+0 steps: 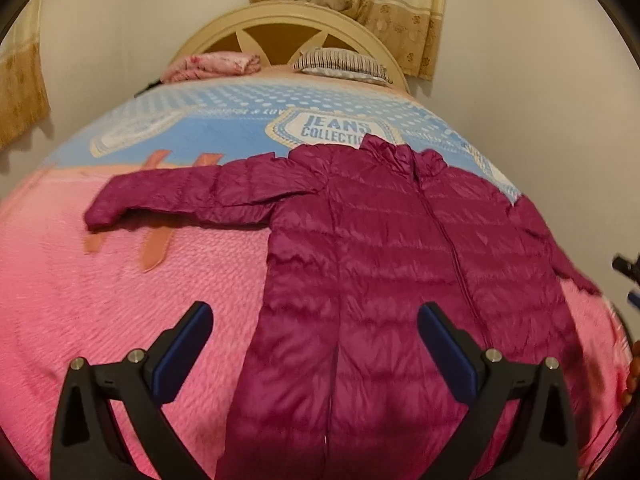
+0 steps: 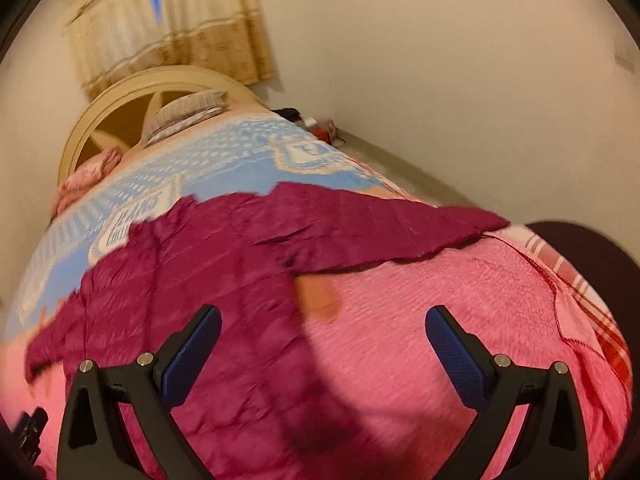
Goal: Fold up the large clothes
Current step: 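Grasp the magenta jacket sleeve with the right gripper and lift it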
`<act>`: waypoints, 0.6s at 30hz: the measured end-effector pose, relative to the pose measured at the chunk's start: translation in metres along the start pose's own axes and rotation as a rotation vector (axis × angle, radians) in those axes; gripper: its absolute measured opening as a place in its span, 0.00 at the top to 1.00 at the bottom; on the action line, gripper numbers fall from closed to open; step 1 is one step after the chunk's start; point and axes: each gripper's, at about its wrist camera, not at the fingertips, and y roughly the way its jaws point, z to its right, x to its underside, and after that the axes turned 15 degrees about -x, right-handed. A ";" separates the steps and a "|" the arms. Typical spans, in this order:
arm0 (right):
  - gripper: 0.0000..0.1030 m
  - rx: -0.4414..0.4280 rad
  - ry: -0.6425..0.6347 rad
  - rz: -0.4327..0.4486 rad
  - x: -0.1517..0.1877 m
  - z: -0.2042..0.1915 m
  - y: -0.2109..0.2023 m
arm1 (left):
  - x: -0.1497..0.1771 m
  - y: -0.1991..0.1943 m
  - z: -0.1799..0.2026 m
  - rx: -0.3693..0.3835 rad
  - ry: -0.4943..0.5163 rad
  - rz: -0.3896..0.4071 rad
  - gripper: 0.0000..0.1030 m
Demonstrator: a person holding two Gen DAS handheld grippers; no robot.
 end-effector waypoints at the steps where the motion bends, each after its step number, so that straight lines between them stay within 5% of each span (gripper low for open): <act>1: 0.01 -0.016 0.048 -0.006 -0.010 0.023 0.004 | -0.006 0.008 -0.003 0.020 -0.023 -0.002 0.00; 10: 0.02 -0.007 0.487 -0.057 -0.072 0.218 0.047 | -0.033 0.077 0.006 -0.091 -0.085 0.014 0.00; 12: 0.05 -0.017 0.548 -0.079 -0.077 0.238 0.061 | -0.033 0.088 0.017 -0.174 -0.058 0.052 0.09; 13: 0.16 -0.018 0.568 -0.099 -0.080 0.244 0.071 | -0.033 0.092 0.023 -0.204 -0.039 0.066 0.15; 18: 0.24 0.034 0.591 -0.160 -0.092 0.254 0.111 | -0.031 0.108 0.024 -0.241 -0.046 0.064 0.16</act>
